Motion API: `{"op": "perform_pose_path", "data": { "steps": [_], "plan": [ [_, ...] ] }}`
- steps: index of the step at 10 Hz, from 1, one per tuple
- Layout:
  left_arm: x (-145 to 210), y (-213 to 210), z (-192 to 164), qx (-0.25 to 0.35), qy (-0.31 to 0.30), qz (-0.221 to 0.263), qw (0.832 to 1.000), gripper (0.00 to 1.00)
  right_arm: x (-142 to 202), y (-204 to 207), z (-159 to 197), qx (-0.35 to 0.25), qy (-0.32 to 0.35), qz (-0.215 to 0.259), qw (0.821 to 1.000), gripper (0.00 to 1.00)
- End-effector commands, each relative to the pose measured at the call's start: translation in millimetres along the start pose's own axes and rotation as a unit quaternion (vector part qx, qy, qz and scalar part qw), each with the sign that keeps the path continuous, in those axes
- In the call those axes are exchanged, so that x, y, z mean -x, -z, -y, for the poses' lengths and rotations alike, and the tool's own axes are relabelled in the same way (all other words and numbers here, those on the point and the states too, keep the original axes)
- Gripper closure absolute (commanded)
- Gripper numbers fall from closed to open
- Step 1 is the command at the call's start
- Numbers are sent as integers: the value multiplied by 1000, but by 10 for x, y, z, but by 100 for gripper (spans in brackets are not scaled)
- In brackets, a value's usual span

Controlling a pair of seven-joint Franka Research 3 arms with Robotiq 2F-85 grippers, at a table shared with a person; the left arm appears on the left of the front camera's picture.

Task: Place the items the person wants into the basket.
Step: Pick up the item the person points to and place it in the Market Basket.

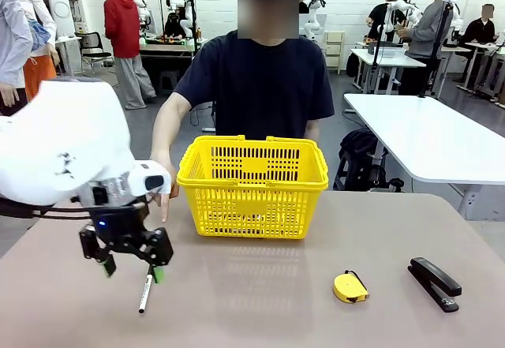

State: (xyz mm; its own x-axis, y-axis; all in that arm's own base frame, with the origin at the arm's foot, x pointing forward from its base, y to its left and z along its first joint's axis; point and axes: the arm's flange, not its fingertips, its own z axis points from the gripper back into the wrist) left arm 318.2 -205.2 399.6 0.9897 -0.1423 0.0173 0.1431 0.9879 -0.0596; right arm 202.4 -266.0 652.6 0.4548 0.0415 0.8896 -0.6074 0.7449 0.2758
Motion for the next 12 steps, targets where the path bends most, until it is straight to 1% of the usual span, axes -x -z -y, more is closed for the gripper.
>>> {"op": "perform_pose_path", "data": {
  "steps": [1, 3, 4, 6, 8, 10, 12],
  "plan": [
    [7, 308, -12, -26, 45, 19, 998, 0, -5, 9, 14, -7, -7, 12, 1000, 0],
    [-8, 493, -2, -59, 71, 30, 995, 0, -5, 9, 14, -7, -7, 12, 1000, 0],
    [-4, 608, 9, -78, 69, 31, 994, 0, -5, 9, 14, -7, -7, 12, 1000, 0],
    [-65, 725, -10, -88, 61, 26, 994, 0, -5, 9, 14, -7, -7, 12, 1000, 0],
    [-148, 736, -103, -67, 40, 17, 997, 0, -5, 9, 14, -7, -7, 12, 1000, 0],
    [-213, 746, -242, -51, 1, 13, 999, 0, -5, 9, 14, -7, -7, 12, 1000, 0],
    [-275, 791, -291, -37, -6, 0, 999, 0, -5, 9, 14, -7, -7, 12, 1000, 0]
  ]
}}
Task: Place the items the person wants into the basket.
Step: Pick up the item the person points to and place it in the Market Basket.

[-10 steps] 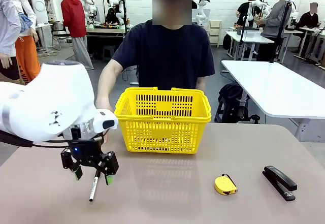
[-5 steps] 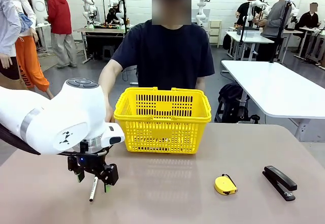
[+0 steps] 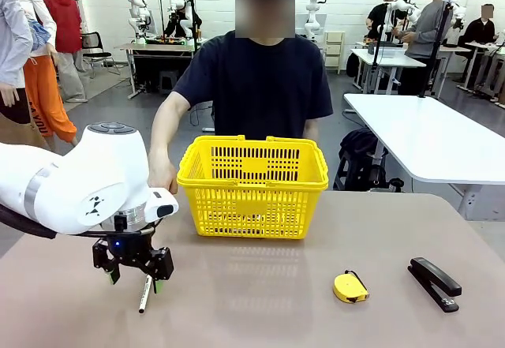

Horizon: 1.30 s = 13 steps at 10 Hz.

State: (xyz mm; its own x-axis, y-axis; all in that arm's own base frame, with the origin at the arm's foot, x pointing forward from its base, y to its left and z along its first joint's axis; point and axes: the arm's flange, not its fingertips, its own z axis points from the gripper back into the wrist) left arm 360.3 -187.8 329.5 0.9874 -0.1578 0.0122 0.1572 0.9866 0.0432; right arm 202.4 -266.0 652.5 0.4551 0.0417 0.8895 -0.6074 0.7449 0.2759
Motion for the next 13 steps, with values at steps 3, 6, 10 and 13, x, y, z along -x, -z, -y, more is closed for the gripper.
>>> {"op": "perform_pose_path", "data": {
  "steps": [3, 6, 10, 13],
  "plan": [
    [17, 201, -50, 34, -16, -23, 999, 0, -6, 9, 13, -7, -7, 12, 1000, 0],
    [-31, 246, -78, 41, -17, -26, 999, 0, -6, 9, 13, -7, -7, 12, 1000, 0],
    [-31, 246, -101, 42, -8, -25, 999, 62, -6, 9, 13, -7, -7, 12, 1000, 0],
    [-30, 245, -94, 45, -9, -28, 999, 100, -6, 9, 13, -7, -7, 12, 1000, 0]
  ]
}}
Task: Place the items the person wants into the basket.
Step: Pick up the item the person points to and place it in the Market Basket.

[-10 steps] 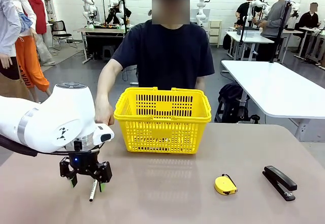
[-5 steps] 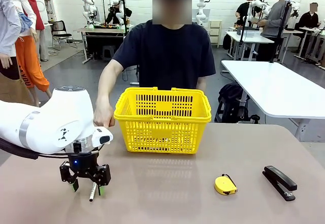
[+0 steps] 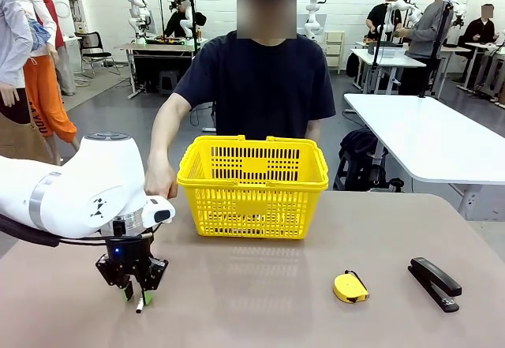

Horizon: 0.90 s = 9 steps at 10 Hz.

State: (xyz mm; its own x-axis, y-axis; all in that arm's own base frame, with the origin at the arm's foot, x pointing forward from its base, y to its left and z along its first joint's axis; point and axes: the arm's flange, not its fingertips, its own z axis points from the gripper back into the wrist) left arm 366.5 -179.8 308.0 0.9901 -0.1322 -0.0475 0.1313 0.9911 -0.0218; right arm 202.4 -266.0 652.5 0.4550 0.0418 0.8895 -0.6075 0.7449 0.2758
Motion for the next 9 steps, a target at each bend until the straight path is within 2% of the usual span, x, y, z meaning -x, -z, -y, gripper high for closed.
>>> {"op": "perform_pose_path", "data": {
  "steps": [1, 6, 8, 9],
  "plan": [
    [11, 21, -20, 12, 6, 1, 1000, 100, -6, 9, 13, -7, -7, 12, 1000, 0],
    [35, 28, -12, 11, 21, -4, 1000, 100, -6, 9, 13, -7, -7, 12, 1000, 0],
    [82, -260, 1, -13, 71, -53, 996, 98, -6, 9, 13, -7, -7, 12, 1000, 0],
    [253, -585, -1, -30, 112, -46, 992, 98, -6, 9, 13, -7, -7, 12, 1000, 0]
  ]
}}
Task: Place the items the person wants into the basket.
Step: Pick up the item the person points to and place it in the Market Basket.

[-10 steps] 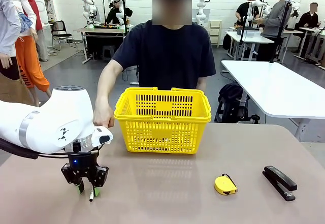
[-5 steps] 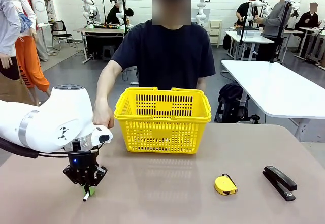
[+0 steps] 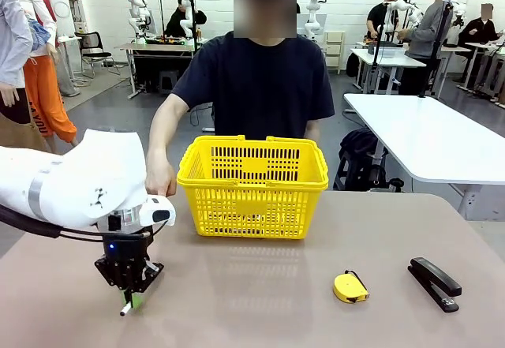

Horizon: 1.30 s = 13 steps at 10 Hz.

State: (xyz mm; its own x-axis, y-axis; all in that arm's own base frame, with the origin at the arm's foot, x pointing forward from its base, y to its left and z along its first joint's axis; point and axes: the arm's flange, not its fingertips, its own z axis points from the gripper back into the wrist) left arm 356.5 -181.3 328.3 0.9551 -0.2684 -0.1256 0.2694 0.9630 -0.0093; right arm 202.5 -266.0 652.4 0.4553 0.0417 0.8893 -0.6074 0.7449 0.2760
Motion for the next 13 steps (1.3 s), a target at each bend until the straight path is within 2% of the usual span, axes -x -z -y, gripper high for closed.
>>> {"op": "perform_pose_path", "data": {
  "steps": [1, 3, 6, 8, 9, 13],
  "plan": [
    [455, -766, 2, -26, 86, 6, 996, 98, -6, 8, 12, -7, -7, 12, 1000, 0],
    [1023, -1543, 40, -51, 139, 46, 988, 98, -6, 8, 12, -7, -7, 12, 1000, 0],
    [1541, -2355, 15, -56, 161, 97, 981, 98, -6, 8, 12, -7, -7, 12, 1000, 0],
    [1631, -2538, -45, -38, 172, 102, 979, 98, -6, 8, 12, -7, -7, 12, 1000, 0],
    [1709, -2506, 42, -58, 151, 105, 981, 98, -6, 8, 12, -7, -7, 12, 1000, 0],
    [1709, -2506, 42, -58, 151, 105, 981, 98, -6, 8, 12, -7, -7, 12, 1000, 0]
  ]
}}
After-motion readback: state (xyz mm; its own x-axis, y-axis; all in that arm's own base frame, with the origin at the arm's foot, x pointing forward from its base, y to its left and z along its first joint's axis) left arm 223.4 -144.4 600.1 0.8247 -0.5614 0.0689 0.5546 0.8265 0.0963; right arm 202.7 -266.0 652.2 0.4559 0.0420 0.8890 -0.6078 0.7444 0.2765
